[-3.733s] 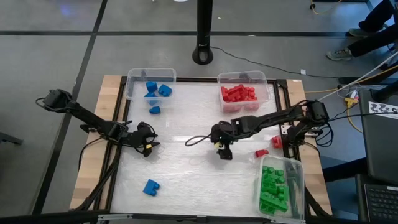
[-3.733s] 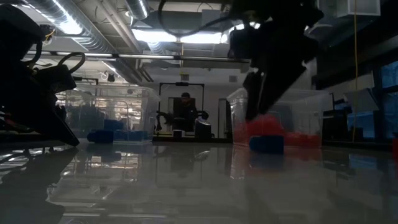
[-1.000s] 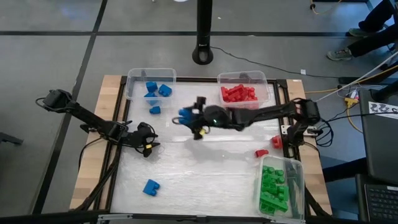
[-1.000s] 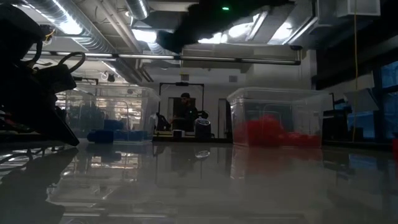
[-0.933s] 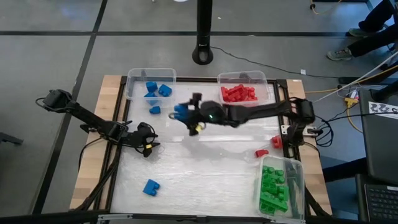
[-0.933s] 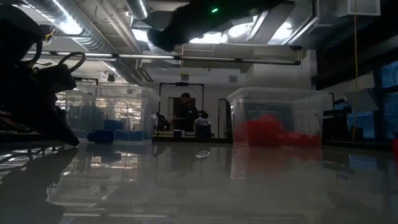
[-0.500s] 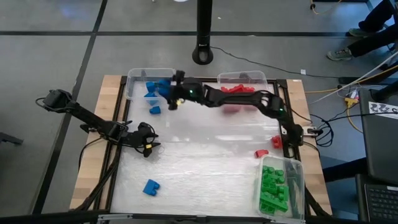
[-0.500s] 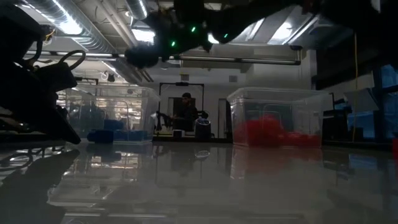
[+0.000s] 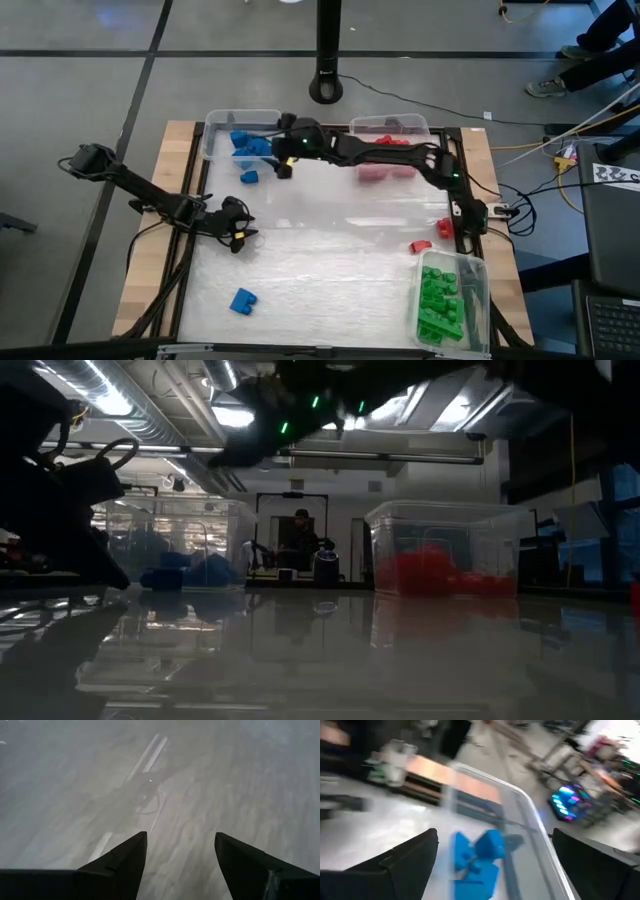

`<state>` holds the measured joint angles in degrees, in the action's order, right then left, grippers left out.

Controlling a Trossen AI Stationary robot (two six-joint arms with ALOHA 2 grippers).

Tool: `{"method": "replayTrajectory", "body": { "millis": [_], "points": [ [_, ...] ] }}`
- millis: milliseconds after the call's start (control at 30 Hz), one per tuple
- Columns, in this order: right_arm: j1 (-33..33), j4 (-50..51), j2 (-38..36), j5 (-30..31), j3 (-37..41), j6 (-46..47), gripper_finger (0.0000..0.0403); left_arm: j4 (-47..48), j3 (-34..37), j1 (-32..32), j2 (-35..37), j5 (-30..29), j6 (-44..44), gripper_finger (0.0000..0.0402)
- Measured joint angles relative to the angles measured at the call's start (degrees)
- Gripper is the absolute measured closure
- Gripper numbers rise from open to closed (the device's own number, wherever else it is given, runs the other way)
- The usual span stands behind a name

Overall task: Sort blocks
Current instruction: Put the blue game piece into the top left transparent bin

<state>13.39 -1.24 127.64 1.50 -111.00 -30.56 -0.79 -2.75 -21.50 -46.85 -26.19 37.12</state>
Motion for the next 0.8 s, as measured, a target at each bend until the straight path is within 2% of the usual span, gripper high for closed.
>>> {"method": "replayTrajectory", "body": {
  "millis": [100,200,267,367,467,600,700,800],
  "points": [
    [-2.25,11.12,-4.88,-2.14,-0.17,-2.46,0.0013,7.19,-4.27,-0.01,0.28,0.31,0.32,0.0178],
    [-5.13,24.25,-8.39,-0.79,-0.16,-4.3,0.0012,19.65,-10.54,0.14,0.26,-0.92,3.17,0.0178],
    [-7.57,31.78,-9.96,2.69,0.31,-4.5,0.0012,27.65,-14.96,0.22,0.26,-4.58,4.99,0.0178],
    [-11.46,36.04,-12.26,12.45,3.89,-5.16,0.0012,35.7,-20.77,0.22,0.35,-13.48,7.87,0.0178],
    [-14.86,35.72,-14.9,23.54,11.68,-3.21,0.0011,39.58,-23.66,0.28,0.31,-20.39,10.65,0.0178],
    [-17.7,29.68,-19.95,33.49,26.07,3.43,0.0011,38.5,-23.91,1.31,0.41,-22.07,13.63,0.0178],
    [-19.38,22.33,-23.89,36.56,36.94,7.88,0.0011,39.24,-23.74,3.55,0.2,-23.1,17.02,0.0178],
    [-20.72,13.29,-26.72,36.98,45.61,10.34,0.0011,37.0,-22.2,6.14,0.13,-23.49,19.12,0.0178]
  ]
}}
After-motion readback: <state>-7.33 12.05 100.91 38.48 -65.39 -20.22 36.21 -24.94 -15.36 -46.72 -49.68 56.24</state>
